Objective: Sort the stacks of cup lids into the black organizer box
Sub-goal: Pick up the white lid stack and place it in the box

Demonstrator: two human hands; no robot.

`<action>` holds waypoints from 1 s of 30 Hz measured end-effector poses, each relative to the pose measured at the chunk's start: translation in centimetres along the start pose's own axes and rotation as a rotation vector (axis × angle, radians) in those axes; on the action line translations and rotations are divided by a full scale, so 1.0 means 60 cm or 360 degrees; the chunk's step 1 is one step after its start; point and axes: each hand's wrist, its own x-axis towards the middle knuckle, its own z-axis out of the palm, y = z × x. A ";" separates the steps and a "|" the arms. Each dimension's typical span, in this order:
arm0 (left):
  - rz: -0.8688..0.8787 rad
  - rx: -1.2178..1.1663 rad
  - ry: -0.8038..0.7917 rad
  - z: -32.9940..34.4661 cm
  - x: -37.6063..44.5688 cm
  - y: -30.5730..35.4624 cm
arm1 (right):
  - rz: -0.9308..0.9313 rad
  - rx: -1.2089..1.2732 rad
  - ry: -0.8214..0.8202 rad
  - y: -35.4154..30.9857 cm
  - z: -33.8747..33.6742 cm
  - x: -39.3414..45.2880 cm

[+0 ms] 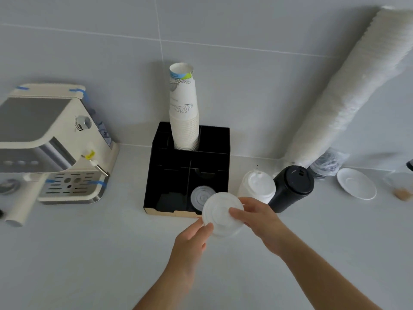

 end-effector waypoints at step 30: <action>-0.0167 -0.0052 -0.0049 -0.044 0.163 0.024 | 0.0313 -0.0156 0.0211 -0.054 0.108 0.194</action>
